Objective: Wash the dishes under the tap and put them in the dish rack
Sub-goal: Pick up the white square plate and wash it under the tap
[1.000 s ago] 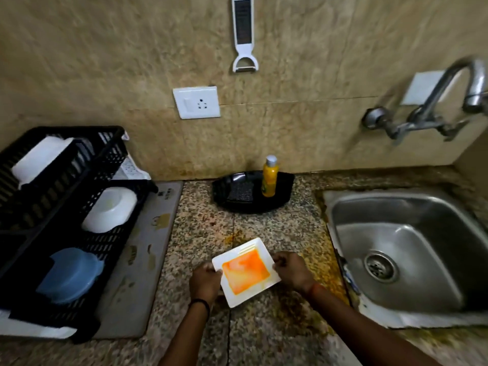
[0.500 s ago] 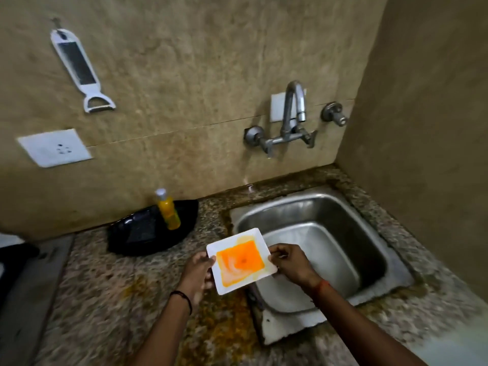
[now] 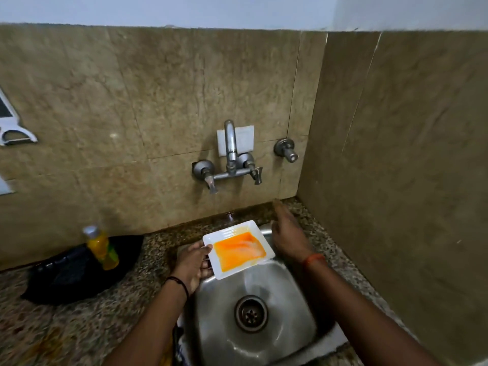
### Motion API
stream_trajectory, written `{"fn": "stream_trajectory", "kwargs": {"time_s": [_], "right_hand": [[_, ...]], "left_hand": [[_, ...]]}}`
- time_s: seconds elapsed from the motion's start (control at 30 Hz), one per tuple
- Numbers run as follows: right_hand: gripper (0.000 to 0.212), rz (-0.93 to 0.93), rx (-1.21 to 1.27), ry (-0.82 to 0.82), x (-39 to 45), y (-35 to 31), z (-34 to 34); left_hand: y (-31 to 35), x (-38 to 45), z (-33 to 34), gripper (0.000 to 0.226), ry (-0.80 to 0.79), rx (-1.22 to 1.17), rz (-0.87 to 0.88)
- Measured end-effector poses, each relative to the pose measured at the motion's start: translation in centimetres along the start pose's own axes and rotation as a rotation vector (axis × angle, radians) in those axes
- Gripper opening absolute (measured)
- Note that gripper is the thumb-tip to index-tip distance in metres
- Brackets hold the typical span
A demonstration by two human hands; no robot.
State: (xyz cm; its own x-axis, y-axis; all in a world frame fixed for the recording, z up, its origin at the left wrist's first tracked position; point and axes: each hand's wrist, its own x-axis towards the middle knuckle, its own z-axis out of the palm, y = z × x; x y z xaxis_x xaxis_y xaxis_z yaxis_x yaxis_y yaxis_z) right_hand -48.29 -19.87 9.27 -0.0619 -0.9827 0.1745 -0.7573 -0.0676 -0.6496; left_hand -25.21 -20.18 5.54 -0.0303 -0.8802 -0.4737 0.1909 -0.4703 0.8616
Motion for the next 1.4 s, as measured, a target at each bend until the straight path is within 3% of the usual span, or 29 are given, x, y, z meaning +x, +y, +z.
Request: {"fn": "stream_trajectory", "kwargs": {"time_s": [0.1, 0.23, 0.43, 0.6, 0.93, 1.1, 1.3, 1.4], "right_hand": [[0.079, -0.209, -0.240, 0.019, 2.8, -0.3, -1.6], [0.081, -0.347, -0.519, -0.010, 6.5, -1.4, -2.1], [0.077, -0.398, -0.847, -0.130, 10.3, -0.9, -1.6], [0.063, -0.291, -0.750, -0.086, 9.9, -1.9, 0.3], [0.071, -0.102, -0.615, 0.003, 9.5, -3.5, 1.6], [0.087, 0.214, -0.318, -0.186, 9.8, 0.3, -1.6], [0.072, -0.125, -0.346, -0.093, 5.1, 2.3, -0.9], [0.071, -0.443, -0.346, -0.295, 1.4, 1.5, 2.2]], "left_hand": [[0.9, 0.9, 1.6, 0.023, -0.001, 0.000, 0.006], [1.6, 1.7, 2.6, 0.026, 0.029, 0.013, 0.020], [2.4, 2.2, 2.8, 0.019, 0.048, 0.011, 0.050], [2.7, 2.5, 2.6, 0.016, 0.058, 0.007, 0.063], [3.0, 2.6, 2.1, 0.016, 0.068, -0.005, 0.070], [3.3, 2.8, 2.0, 0.019, 0.054, -0.006, 0.077], [2.7, 3.6, 2.7, 0.019, 0.057, 0.034, 0.051], [2.3, 3.8, 3.1, 0.018, 0.073, 0.007, 0.035]]}}
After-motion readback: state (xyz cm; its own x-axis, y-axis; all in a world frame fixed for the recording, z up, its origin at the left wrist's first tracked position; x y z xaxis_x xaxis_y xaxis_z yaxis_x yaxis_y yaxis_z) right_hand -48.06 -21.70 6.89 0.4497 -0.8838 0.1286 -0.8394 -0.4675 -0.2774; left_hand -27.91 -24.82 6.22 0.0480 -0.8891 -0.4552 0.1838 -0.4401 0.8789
